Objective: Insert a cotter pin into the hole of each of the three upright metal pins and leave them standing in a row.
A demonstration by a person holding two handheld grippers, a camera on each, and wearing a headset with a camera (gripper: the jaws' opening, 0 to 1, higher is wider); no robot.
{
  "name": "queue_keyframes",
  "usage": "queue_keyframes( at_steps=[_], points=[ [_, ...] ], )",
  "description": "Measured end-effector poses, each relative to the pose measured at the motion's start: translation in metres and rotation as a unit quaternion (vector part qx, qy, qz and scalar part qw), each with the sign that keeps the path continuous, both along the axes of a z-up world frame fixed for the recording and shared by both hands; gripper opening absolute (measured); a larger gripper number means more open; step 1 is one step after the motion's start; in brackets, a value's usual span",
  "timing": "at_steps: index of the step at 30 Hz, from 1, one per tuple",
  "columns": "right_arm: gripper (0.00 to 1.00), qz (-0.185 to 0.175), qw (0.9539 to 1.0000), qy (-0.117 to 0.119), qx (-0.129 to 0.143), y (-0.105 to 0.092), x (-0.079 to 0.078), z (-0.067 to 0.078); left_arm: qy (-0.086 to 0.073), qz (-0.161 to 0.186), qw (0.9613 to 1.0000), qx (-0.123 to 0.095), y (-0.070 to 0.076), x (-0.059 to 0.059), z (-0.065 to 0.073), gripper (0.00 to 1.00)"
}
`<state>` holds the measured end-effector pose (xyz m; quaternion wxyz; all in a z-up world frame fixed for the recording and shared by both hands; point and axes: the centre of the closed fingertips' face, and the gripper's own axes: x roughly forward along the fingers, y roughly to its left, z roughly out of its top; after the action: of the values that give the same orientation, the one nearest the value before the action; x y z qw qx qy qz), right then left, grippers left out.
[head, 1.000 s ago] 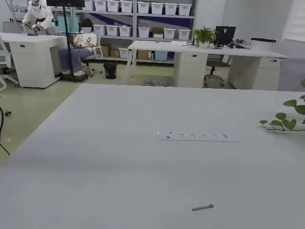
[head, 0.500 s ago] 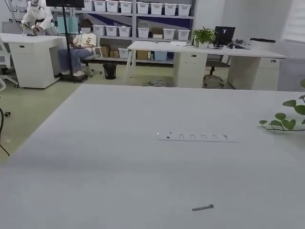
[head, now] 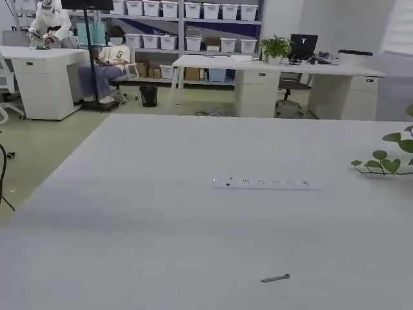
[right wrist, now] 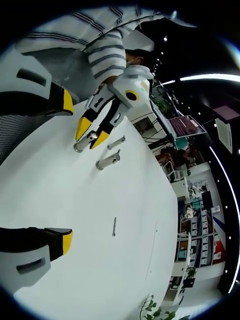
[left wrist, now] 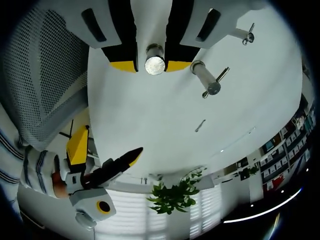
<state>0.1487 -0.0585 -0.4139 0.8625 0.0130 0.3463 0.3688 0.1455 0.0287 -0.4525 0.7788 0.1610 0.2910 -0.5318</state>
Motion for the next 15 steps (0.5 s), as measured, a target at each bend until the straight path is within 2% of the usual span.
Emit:
queue_keyframes(
  at_steps=[2,3,5,10,15],
  points=[
    [0.92,-0.001,1.0000,-0.002,0.002,0.000,0.001,0.002,0.007,0.007,0.9996,-0.028,-0.004,-0.001,0.009,0.23],
    [0.91,-0.001,1.0000,-0.003,0.002,0.000,0.001,0.002,0.008,0.008,0.9993,-0.035,-0.005,-0.001,0.012,0.26],
    [0.91,0.000,1.0000,-0.005,-0.002,-0.001,0.002,0.003,0.005,0.004,0.9992,-0.040,-0.004,-0.003,0.017,0.33],
    [0.91,0.001,1.0000,-0.007,-0.004,-0.002,0.002,0.004,0.025,0.008,0.9978,-0.060,-0.002,-0.009,0.027,0.53],
    [0.91,-0.002,0.9999,-0.007,-0.009,-0.007,0.004,0.004,0.043,0.016,0.9959,-0.078,0.006,-0.018,0.036,0.71]
  ],
)
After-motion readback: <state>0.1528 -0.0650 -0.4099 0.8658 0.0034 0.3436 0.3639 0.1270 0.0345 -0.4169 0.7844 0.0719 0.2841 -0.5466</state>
